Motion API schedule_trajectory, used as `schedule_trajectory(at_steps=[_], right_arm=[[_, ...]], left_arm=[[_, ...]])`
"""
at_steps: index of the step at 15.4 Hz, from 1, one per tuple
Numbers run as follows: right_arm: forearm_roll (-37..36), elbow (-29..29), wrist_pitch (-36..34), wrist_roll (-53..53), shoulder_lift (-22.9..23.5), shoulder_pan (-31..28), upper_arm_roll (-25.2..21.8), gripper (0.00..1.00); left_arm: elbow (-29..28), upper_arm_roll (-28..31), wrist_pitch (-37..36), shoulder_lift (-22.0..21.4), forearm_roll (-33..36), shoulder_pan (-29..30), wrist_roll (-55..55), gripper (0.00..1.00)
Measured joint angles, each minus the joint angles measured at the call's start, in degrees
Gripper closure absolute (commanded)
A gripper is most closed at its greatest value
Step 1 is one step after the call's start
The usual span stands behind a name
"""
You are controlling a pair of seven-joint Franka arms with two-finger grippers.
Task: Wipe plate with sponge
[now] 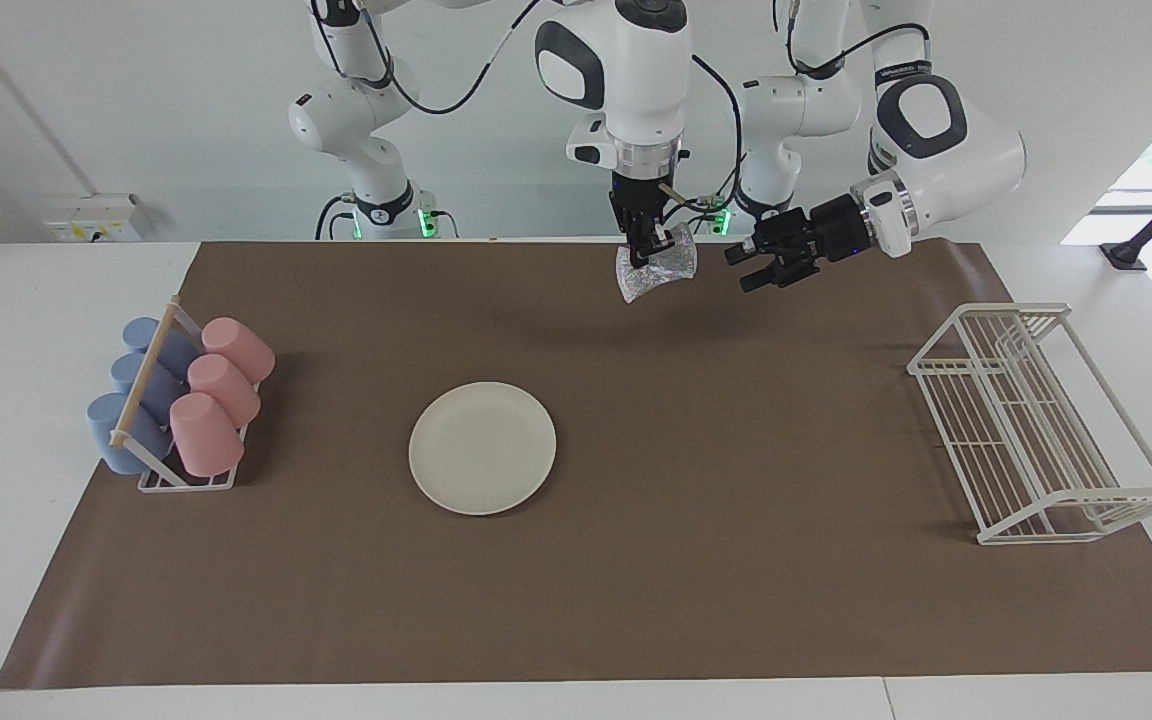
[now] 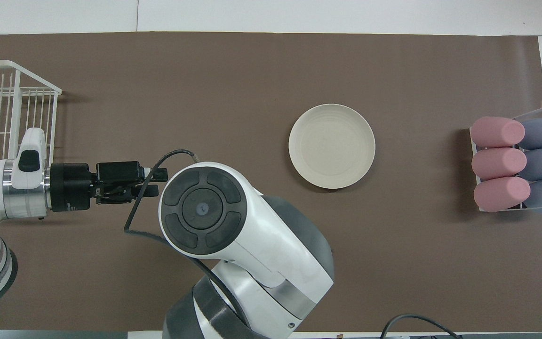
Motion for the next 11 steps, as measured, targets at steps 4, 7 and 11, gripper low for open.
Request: schedule_trajectory(at_steps=[4, 7, 11], right_arm=[[0.0, 0.0, 0.0, 0.0, 0.0, 0.0, 0.0, 1.00], [0.0, 0.0, 0.0, 0.0, 0.0, 0.0, 0.0, 1.00], [0.0, 0.0, 0.0, 0.0, 0.0, 0.0, 0.0, 1.00]], left_arm=[[-0.8, -0.1, -1.1, 0.4, -1.9, -3.3, 2.8, 0.06], [-1.2, 0.1, -3.5, 0.4, -1.9, -3.9, 3.5, 0.39], [-1.3, 0.5, -4.6, 0.4, -1.8, -3.8, 4.0, 1.00]])
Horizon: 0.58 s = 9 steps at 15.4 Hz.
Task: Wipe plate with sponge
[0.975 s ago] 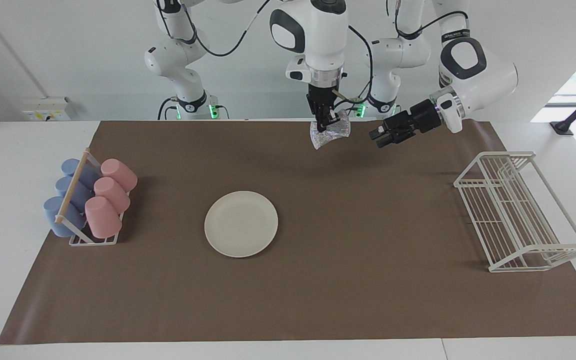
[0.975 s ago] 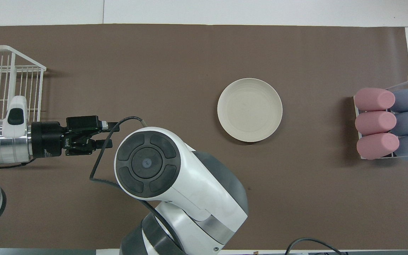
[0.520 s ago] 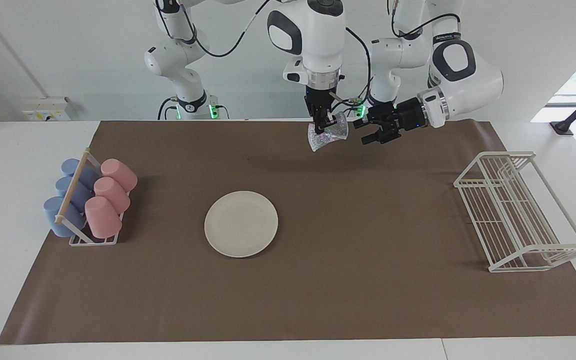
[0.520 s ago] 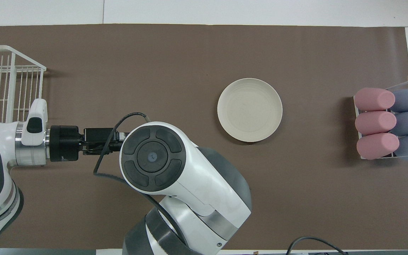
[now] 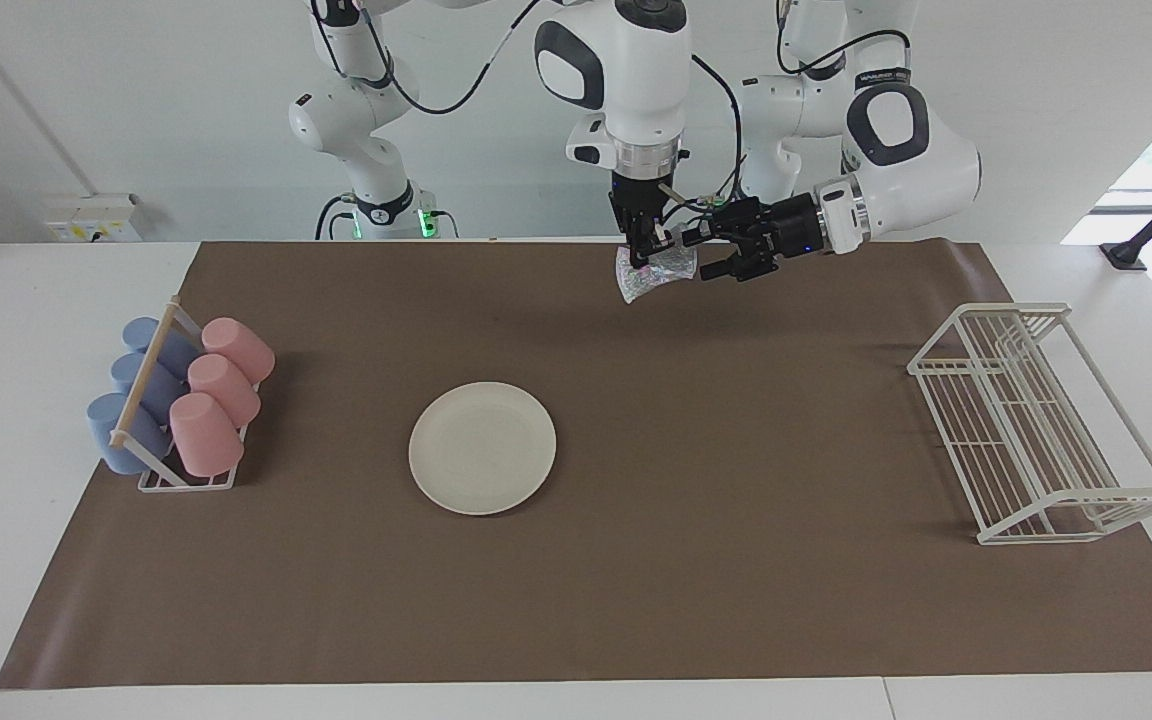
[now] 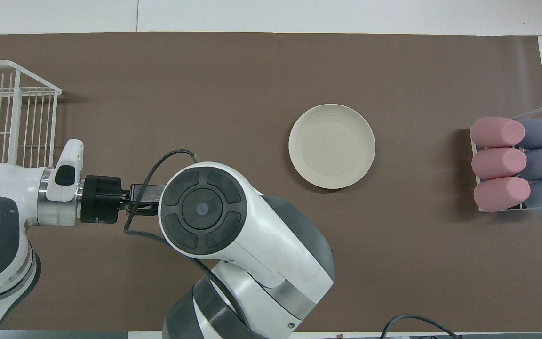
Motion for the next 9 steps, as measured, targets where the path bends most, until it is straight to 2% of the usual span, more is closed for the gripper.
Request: schedule_trajectory(at_steps=[6, 7, 8, 9], right_arm=[[0.0, 0.0, 0.0, 0.0, 0.0, 0.0, 0.0, 1.00], [0.0, 0.0, 0.0, 0.0, 0.0, -0.1, 0.0, 0.96], [0.0, 0.1, 0.0, -0.1, 0.0, -0.2, -0.1, 0.46], [0.0, 0.3, 0.0, -0.7, -0.1, -0.5, -0.1, 0.00]], left_arm=[[-0.1, 0.0, -0.4, 0.0, 0.0, 0.0, -1.5, 1.00], [-0.1, 0.0, -0.4, 0.0, 0.0, 0.0, -1.7, 1.00], [-0.1, 0.0, -0.4, 0.0, 0.0, 0.0, -1.8, 1.00], [-0.1, 0.0, -0.4, 0.0, 0.0, 0.0, -1.9, 1.00]])
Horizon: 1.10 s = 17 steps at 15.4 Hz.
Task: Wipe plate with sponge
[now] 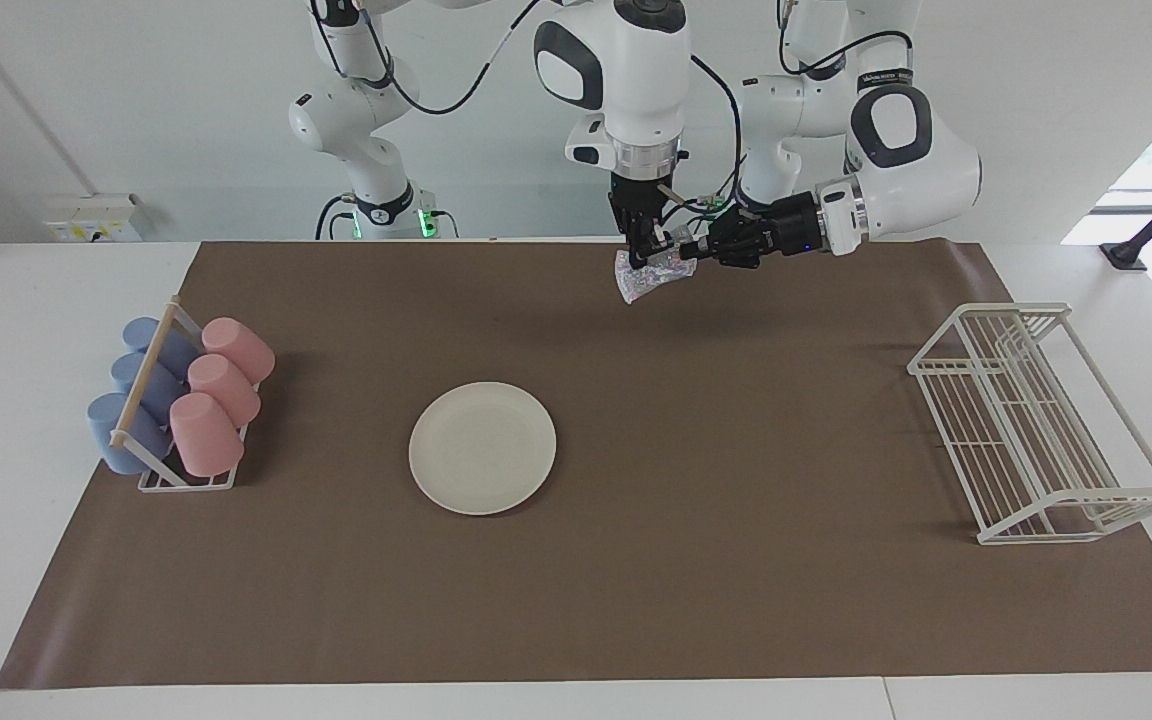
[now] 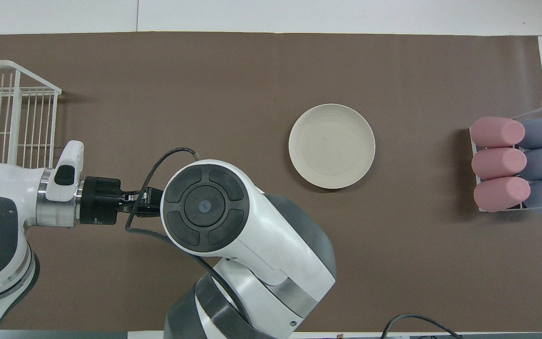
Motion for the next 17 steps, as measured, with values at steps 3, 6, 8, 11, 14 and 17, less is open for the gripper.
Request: schedule_trajectory(at_steps=[3, 6, 8, 11, 14, 17], right_arm=[[0.0, 0.2, -0.1, -1.7, -0.6, -1.1, -0.1, 0.00], [0.0, 0.2, -0.7, -4.1, -2.0, -3.2, -0.2, 0.00], [0.0, 0.2, -4.1, -10.4, -3.9, -6.0, -0.3, 0.00], [0.0, 0.0, -11.0, -25.6, -7.9, -12.5, -0.5, 0.00], [0.0, -0.2, -17.6, -42.9, -11.8, -21.2, -0.8, 0.00], [-0.1, -0.5, -21.7, -58.4, -13.9, -28.6, -1.0, 0.00]], left_arm=[[0.0, 0.2, -0.6, 0.0, 0.0, 0.5, -0.5, 1.00], [0.0, 0.4, -0.9, 0.0, 0.4, 1.2, -0.6, 1.00], [0.0, 0.4, -0.7, 0.0, 2.3, 1.5, -1.9, 1.00], [0.8, 0.5, 1.1, 0.1, 9.5, 1.8, -5.7, 1.00], [2.8, 0.4, 4.5, 1.0, 18.3, 1.8, -12.3, 1.00], [7.9, -0.4, 5.4, 3.7, 29.4, 1.5, -21.2, 1.00]])
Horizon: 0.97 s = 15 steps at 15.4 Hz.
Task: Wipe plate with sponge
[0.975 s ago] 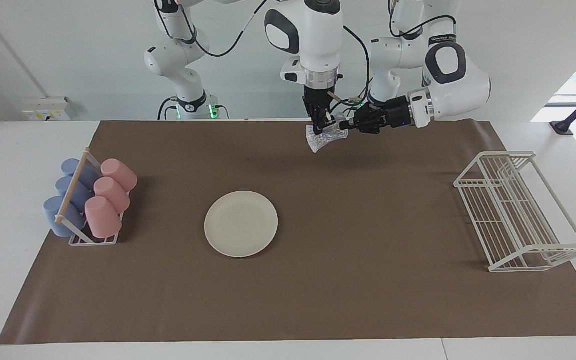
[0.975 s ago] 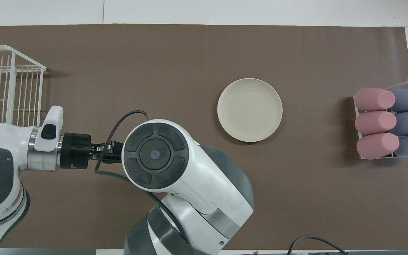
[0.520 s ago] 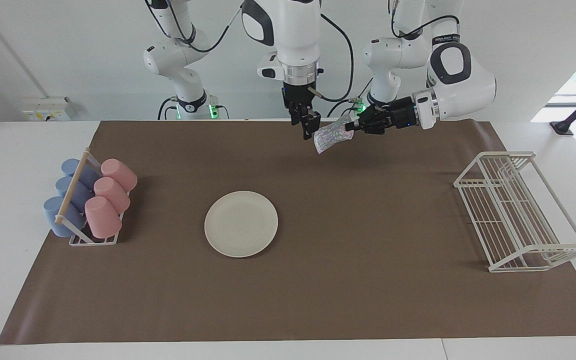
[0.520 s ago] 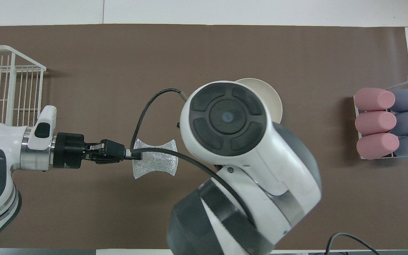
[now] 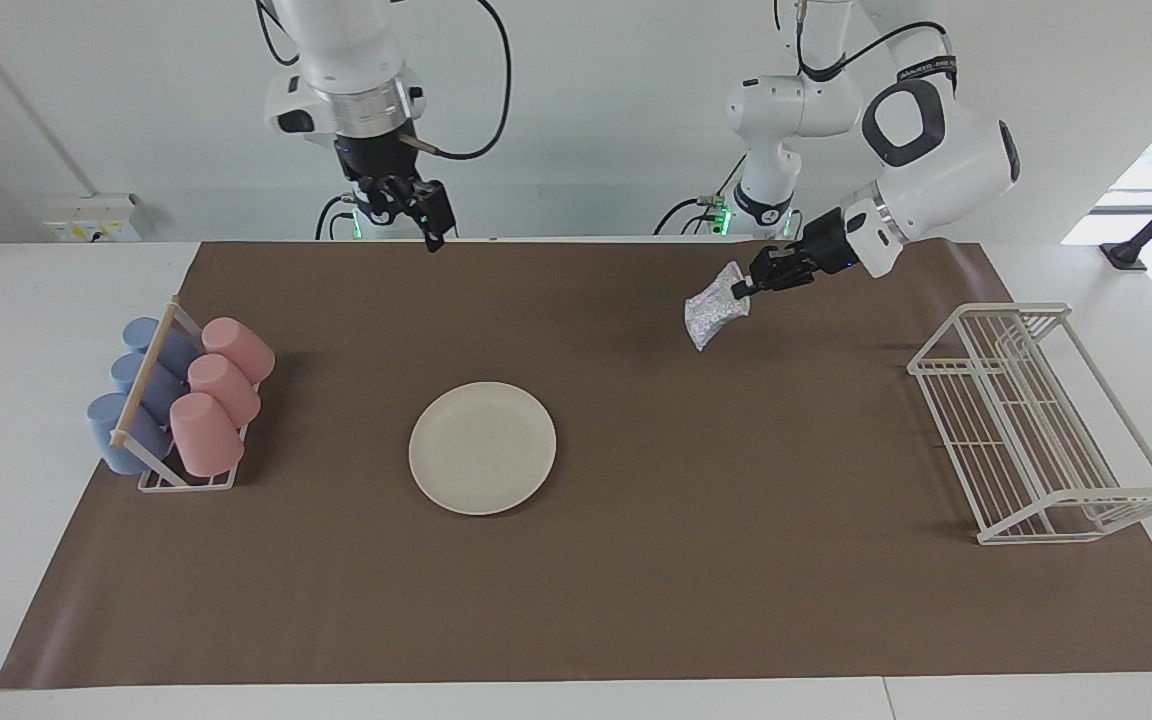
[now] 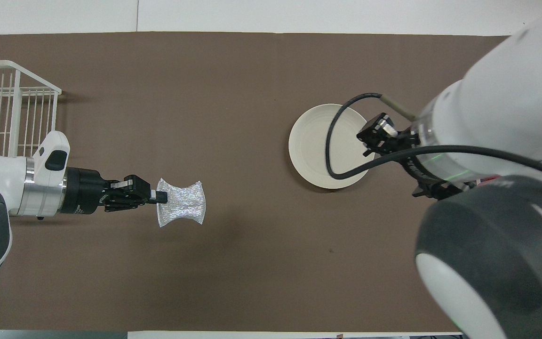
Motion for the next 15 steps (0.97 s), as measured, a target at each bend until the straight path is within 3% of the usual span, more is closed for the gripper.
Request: schedule_trajectory(at_steps=[4, 8, 12, 15], right_arm=[[0.0, 0.0, -2.2, -15.8, -0.3, -5.7, 0.0, 0.00], [-3.5, 0.0, -2.3, -31.0, -0.3, -6.4, 0.1, 0.00], [-6.0, 0.0, -2.2, -45.2, -0.4, -6.9, 0.0, 0.00], [-6.0, 0.0, -2.2, -49.0, -0.4, -7.4, 0.0, 0.00]], left_arm=[[8.1, -1.0, 0.1, 4.3, 16.9, -2.6, -11.0, 1.00], [11.6, -1.2, -2.5, 6.3, 33.5, -4.5, -16.3, 1.00], [15.9, -1.3, -10.6, 8.2, 48.1, -6.2, -18.2, 1.00], [20.4, -1.3, -17.2, 10.5, 57.5, -8.0, -20.3, 1.00]])
